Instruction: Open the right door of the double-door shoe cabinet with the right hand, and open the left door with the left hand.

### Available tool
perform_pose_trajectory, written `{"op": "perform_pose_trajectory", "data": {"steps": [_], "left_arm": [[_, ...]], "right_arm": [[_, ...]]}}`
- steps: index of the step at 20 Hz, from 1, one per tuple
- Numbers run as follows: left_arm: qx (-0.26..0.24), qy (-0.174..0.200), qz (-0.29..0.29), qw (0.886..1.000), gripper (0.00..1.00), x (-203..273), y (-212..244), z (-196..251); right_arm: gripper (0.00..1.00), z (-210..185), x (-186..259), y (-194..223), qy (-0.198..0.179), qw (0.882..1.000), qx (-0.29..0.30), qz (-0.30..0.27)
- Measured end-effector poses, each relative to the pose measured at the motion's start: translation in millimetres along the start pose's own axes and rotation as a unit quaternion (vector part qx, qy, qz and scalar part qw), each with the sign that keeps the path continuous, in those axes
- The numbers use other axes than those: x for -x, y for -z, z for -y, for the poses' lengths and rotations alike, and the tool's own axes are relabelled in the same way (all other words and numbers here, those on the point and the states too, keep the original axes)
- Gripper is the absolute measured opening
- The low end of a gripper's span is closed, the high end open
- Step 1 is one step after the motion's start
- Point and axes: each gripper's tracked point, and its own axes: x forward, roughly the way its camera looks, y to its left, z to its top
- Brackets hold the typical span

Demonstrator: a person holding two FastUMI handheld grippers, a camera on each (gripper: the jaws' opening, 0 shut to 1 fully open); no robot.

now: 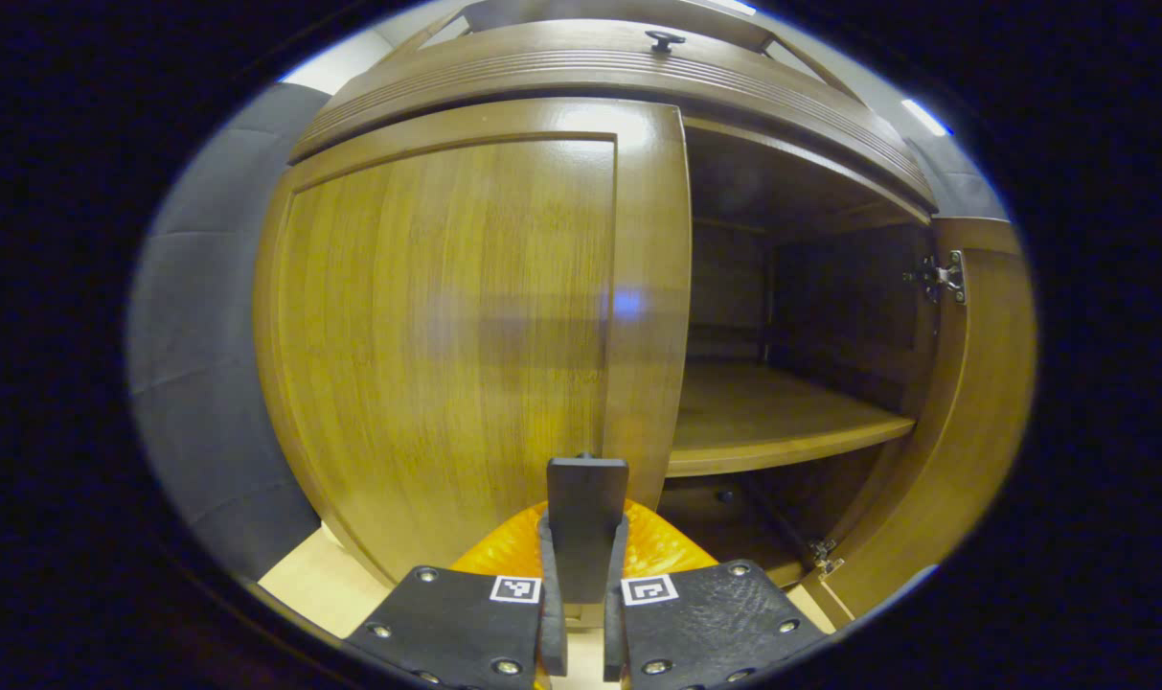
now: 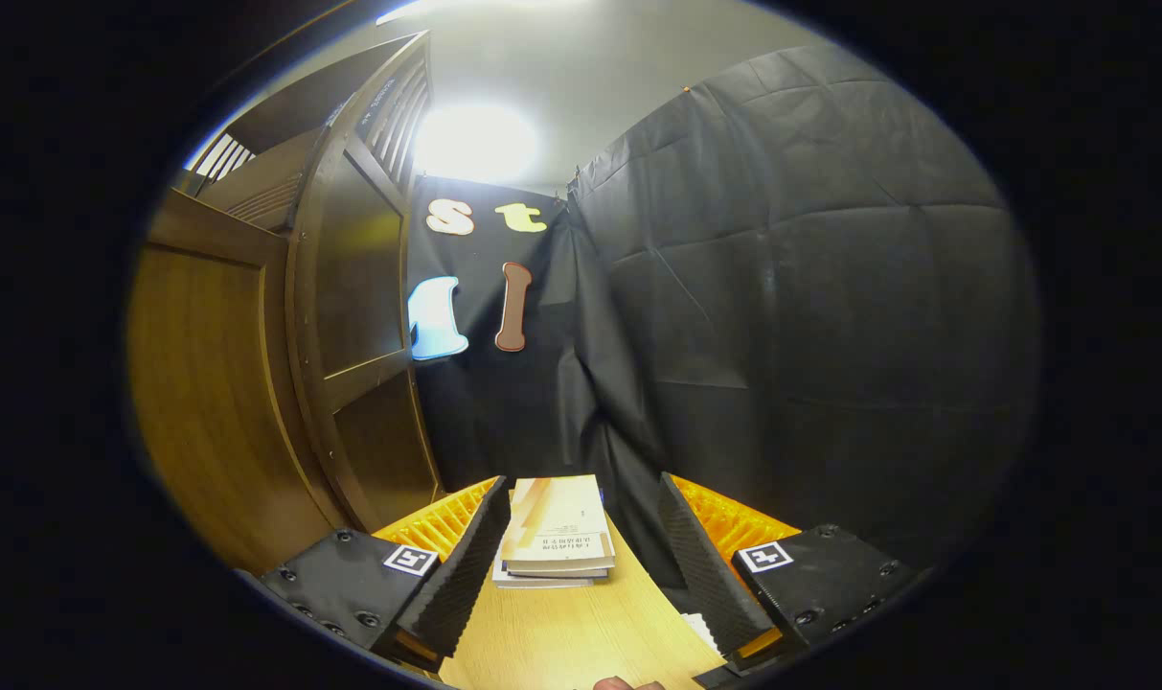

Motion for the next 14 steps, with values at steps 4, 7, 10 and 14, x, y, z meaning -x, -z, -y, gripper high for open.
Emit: {"op": "perform_pose_trajectory", "data": {"steps": [4,7,10,14], "left_arm": [[0.001,0.014,0.001,1.0,0.2,8,0,0],[-0.002,0.032,0.001,0.999,0.17,26,3,-2],[-0.004,0.06,0.001,0.998,0.17,47,7,-6],[-0.01,0.081,0.006,0.997,0.17,76,10,-17]], "right_arm": [[0.98,0,18,-6,0.015,1.0,0.012,0.006],[0.98,-1,46,-10,0.034,0.999,0.006,0.01],[0.98,4,71,-7,0.058,0.998,0.022,0.004],[0.98,3,107,-9,0.079,0.997,0.025,0.004]]}}
